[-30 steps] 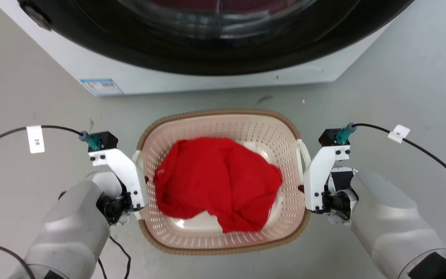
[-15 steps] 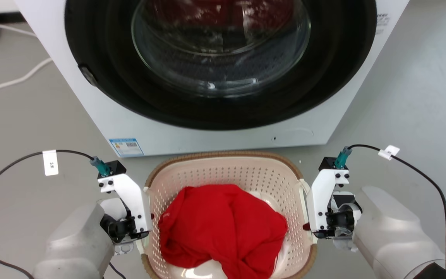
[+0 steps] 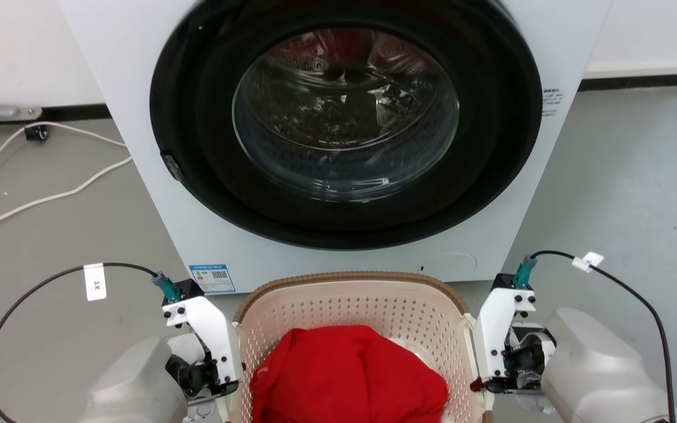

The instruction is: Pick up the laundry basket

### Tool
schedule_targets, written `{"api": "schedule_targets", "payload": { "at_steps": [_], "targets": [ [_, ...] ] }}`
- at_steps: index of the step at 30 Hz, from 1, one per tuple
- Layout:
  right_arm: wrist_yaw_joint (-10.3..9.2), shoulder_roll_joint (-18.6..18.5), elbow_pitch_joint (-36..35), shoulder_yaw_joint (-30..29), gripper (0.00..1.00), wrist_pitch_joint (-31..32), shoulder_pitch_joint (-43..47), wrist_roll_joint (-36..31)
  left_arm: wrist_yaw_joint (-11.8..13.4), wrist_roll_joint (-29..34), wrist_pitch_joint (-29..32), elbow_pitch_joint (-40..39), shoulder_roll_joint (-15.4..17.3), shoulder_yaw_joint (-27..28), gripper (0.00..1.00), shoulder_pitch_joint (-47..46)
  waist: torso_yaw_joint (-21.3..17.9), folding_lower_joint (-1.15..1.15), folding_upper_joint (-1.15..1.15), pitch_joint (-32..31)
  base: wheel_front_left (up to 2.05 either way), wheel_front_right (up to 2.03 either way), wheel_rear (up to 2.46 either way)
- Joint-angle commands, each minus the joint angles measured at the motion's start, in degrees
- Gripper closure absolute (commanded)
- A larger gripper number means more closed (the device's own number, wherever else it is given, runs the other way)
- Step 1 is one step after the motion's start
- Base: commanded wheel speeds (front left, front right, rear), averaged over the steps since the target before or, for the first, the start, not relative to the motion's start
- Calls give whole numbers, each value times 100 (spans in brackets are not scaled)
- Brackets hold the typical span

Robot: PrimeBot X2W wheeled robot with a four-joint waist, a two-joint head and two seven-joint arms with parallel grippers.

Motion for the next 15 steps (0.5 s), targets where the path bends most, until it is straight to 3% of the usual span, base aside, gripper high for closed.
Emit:
{"api": "schedule_targets", "payload": {
  "at_steps": [1,15],
  "targets": [
    [68,197,-68,-88,100,87,115,47,-78,-95,-35,-111,-237,51,100,26,5,2,0,-112,0,0,0],
    [68,203,-69,-445,100,353,403,-319,-79,-157,2,-127,-353,-77,100,313,55,2,0,-334,0,0,0]
  ]
}}
